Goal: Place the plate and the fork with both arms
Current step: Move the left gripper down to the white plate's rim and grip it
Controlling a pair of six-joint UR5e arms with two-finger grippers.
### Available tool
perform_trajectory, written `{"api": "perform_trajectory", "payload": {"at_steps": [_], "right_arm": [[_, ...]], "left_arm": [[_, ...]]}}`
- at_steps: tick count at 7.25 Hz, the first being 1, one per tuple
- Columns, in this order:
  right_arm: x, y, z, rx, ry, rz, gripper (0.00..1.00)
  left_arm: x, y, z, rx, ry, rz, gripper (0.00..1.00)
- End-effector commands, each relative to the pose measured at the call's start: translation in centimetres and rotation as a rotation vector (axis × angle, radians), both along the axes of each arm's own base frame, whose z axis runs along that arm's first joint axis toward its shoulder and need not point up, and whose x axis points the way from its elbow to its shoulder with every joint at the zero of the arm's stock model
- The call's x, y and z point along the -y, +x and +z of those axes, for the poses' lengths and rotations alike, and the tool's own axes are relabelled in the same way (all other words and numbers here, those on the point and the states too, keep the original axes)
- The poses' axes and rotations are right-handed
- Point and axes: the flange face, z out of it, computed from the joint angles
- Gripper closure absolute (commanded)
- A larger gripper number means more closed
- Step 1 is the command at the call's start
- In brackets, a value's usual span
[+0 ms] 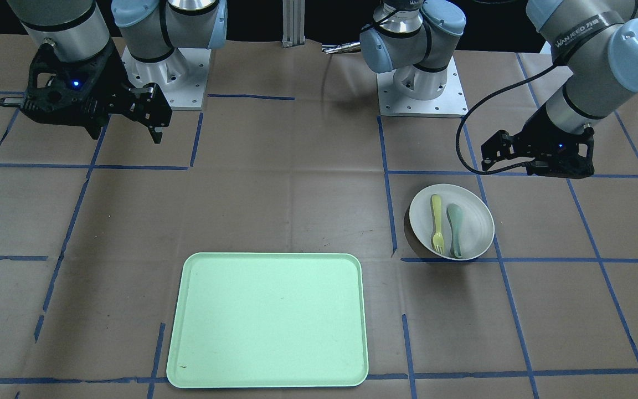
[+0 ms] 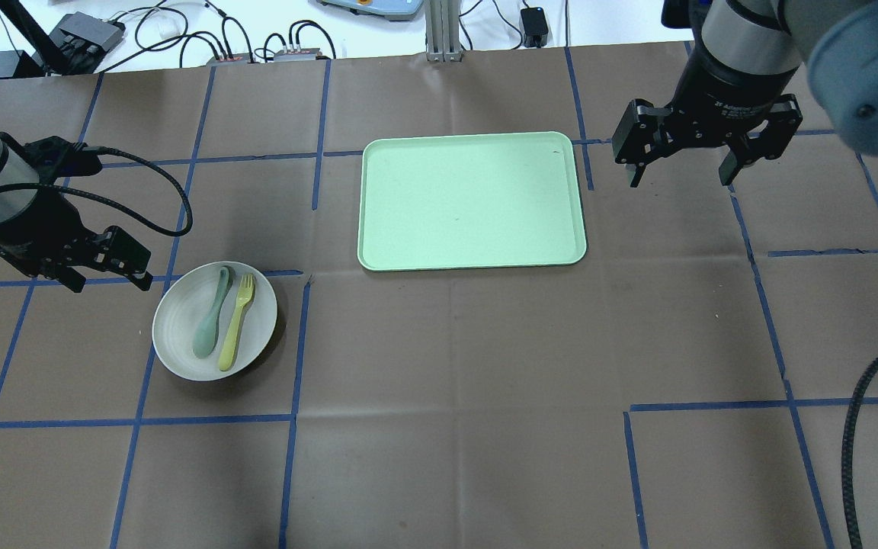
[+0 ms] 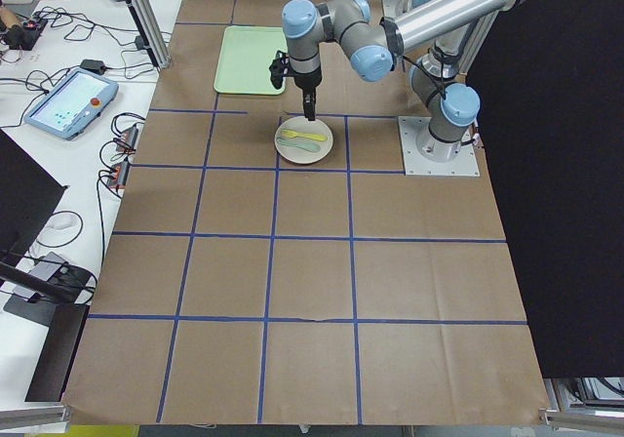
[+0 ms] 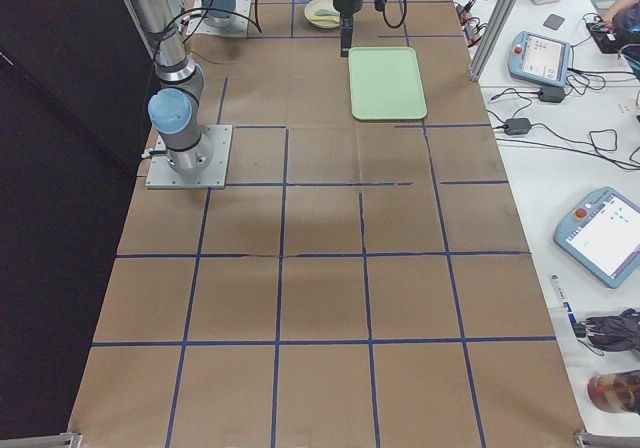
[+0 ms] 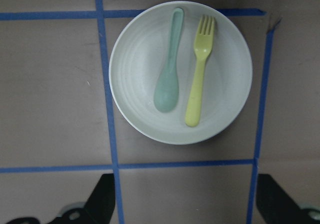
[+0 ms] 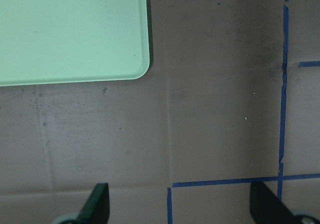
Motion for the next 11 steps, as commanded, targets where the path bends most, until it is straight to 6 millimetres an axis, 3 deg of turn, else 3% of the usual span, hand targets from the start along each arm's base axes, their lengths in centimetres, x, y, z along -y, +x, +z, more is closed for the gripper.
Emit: {"api": "perform_trajectory", "payload": {"at_steps": [1,3,5,11], "right_arm": [[-0.6,-0.3,0.0,-0.002,0.012,-0.001,0.0],[-0.5,-0.4,0.2,-0.001,0.004,0.002,0.0],[-0.6,-0.2,0.2,-0.001,0.003,0.005,0.0],[-0.5,-0.3,0.2,-0.001,0.001,0.004,0.0]], "left_arm": [[0.7,4.1,-5.6,-0.015,-0.009,-0.048,0.01],[2.7,7.3,-11.6,-0.039,0.005,-0.071,0.06],[2.8,7.7,-14.1,-0.068,0.028,-0.113,0.05],[1.7,6.5,-16.7,-0.183,0.032,0.01,0.02]]}}
